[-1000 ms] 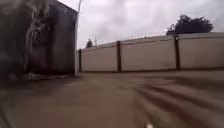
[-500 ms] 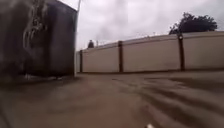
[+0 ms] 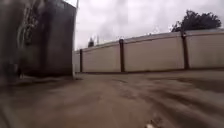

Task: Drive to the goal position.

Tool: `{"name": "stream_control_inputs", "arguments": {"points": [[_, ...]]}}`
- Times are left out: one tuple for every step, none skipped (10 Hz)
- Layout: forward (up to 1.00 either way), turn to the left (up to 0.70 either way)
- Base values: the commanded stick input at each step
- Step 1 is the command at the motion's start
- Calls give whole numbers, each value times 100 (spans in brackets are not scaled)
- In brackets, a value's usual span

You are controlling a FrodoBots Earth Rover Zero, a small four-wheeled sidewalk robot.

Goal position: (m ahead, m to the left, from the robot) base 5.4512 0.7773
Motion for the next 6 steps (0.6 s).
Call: {"name": "stream_control_inputs", "arguments": {"points": [[70,0],[70,0],[70,0],[70,0],[70,0],[70,0]]}}
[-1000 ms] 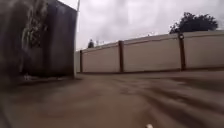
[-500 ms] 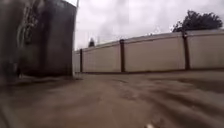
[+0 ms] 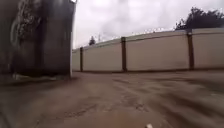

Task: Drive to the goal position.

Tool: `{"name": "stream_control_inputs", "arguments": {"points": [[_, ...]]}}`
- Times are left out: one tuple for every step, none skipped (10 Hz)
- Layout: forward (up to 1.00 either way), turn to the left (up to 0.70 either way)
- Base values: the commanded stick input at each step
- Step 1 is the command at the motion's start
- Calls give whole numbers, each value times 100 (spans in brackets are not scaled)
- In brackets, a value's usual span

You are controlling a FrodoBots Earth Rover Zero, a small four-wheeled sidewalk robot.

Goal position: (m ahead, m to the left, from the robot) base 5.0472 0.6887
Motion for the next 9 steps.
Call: {"name": "stream_control_inputs", "arguments": {"points": [[70,0],[70,0],[70,0],[70,0],[70,0],[70,0],[70,0],[70,0],[70,0]]}}
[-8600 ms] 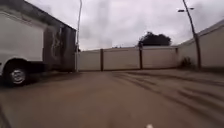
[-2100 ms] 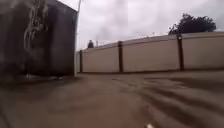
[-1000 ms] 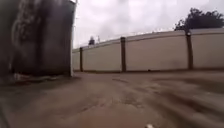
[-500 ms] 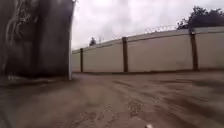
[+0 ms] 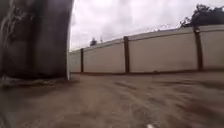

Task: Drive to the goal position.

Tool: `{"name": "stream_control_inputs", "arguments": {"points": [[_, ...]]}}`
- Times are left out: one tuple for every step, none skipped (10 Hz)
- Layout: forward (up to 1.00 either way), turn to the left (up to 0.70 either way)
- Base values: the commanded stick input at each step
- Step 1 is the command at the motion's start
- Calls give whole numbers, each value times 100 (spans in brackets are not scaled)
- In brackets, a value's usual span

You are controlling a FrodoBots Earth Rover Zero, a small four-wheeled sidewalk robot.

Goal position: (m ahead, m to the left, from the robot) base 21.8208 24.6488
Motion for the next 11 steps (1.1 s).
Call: {"name": "stream_control_inputs", "arguments": {"points": [[70,0],[70,0],[70,0],[70,0],[70,0],[70,0],[70,0],[70,0],[70,0],[70,0],[70,0]]}}
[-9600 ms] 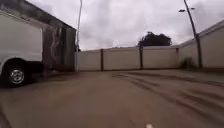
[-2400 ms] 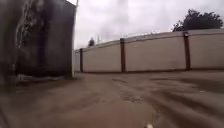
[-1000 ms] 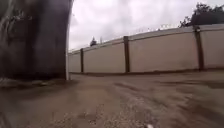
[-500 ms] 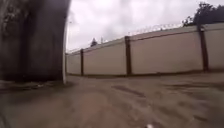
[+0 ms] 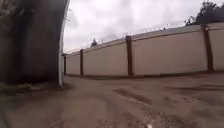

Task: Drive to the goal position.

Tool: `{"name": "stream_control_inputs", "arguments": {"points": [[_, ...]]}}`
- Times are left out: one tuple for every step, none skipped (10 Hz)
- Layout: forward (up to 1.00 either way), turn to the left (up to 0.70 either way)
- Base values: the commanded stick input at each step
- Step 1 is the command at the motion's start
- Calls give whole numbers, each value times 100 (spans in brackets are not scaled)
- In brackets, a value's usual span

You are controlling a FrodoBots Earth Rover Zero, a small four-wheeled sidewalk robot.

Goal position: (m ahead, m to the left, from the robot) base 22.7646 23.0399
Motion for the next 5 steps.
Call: {"name": "stream_control_inputs", "arguments": {"points": [[70,0],[70,0],[70,0],[70,0],[70,0]]}}
